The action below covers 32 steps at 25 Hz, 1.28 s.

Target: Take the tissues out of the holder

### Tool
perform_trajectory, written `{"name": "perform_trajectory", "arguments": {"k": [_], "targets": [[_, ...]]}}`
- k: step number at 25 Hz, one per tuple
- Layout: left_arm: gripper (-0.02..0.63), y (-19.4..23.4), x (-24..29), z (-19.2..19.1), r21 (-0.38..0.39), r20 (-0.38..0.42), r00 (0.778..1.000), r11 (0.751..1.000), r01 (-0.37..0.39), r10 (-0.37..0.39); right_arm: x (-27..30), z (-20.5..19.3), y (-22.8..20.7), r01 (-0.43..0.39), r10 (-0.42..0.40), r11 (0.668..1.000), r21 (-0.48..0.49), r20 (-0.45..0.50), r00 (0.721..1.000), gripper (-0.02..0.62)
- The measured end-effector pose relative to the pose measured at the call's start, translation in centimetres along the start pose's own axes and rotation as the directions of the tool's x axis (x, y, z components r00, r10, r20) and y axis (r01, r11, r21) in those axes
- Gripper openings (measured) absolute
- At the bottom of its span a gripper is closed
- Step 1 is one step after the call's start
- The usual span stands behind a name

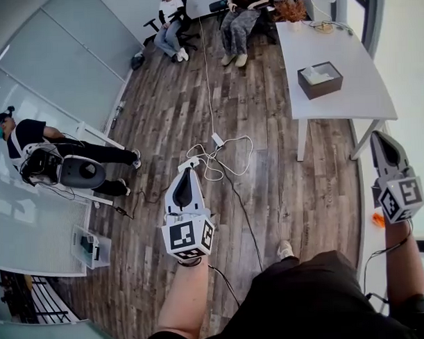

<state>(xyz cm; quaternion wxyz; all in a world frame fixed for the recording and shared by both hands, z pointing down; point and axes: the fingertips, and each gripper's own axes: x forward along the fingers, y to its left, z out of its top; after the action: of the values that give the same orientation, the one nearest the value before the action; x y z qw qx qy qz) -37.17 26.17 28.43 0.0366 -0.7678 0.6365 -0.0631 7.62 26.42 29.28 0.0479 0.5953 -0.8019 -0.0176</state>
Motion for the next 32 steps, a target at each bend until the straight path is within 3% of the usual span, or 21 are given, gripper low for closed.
{"name": "perform_trajectory", "arguments": {"k": [8, 16, 26, 32], "targets": [[0.005, 1.4, 6.4, -1.1, -0.012, 0.004, 0.998, 0.998, 0.059, -0.059, 4.6, -0.6, -0.4, 0.045, -0.045, 0.999, 0.008, -0.022, 0.999, 0.005], [0.005, 2.9, 11.9, -2.2, -0.023, 0.004, 0.999, 0.999, 0.035, -0.035, 11.8, -1.0, -1.7, 0.032, -0.032, 0.999, 0.008, -0.002, 0.999, 0.006], [0.005, 4.6, 23.4, -1.1, -0.002, -0.007, 1.000, 1.000, -0.009, 0.009, 24.9, -1.8, -6.1, -0.007, 0.007, 1.000, 0.025, -0.009, 1.000, 0.005], [0.005, 3.5, 32.0, 1.1, 0.016, 0.007, 1.000, 1.000, -0.003, 0.003, 31.6, -1.5, -10.8, -0.001, 0.001, 0.999, 0.040, 0.003, 1.000, 0.005]]}}
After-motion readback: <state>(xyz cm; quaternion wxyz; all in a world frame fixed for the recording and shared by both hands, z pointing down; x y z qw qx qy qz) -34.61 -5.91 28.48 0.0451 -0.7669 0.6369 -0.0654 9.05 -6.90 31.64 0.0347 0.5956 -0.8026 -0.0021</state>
